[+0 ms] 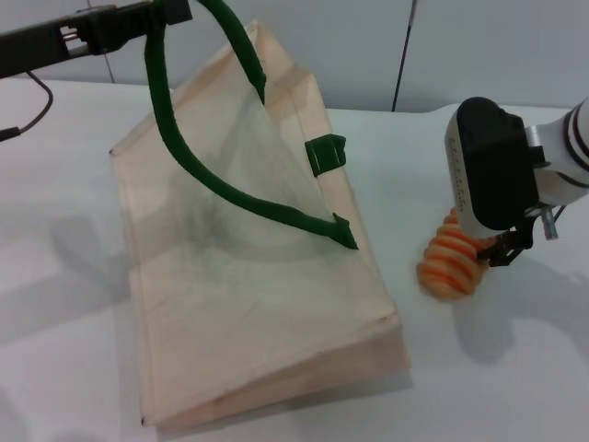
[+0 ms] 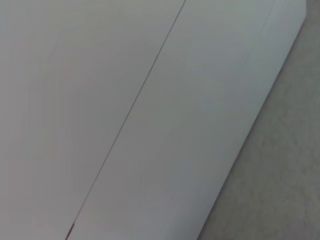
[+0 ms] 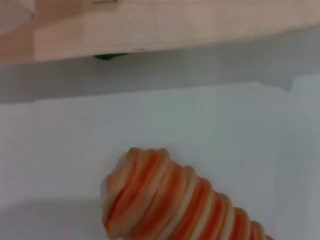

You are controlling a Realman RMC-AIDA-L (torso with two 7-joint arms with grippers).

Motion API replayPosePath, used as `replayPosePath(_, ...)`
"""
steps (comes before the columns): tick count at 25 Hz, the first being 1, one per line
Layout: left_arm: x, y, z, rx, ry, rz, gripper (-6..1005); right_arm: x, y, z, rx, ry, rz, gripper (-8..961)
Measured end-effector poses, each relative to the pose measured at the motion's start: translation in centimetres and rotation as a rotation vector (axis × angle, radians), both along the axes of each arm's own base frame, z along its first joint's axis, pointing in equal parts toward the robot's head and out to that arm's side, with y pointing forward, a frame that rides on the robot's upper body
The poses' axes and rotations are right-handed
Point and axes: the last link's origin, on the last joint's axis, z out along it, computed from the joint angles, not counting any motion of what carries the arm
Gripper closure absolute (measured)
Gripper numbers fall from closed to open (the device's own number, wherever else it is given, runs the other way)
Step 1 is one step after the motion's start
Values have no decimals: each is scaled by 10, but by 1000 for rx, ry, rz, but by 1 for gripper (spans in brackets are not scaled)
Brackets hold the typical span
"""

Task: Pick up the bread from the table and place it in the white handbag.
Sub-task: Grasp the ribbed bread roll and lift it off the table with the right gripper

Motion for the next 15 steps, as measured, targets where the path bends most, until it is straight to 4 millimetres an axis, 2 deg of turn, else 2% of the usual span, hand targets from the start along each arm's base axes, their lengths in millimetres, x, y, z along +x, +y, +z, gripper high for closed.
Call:
replayPosePath(9, 1, 0, 0, 1, -4, -1, 858, -3, 1, -6, -4, 25, -19, 65)
replayPosePath(15, 1, 0, 0, 2, -5, -1, 858, -2, 2, -11, -27, 21, -54, 169)
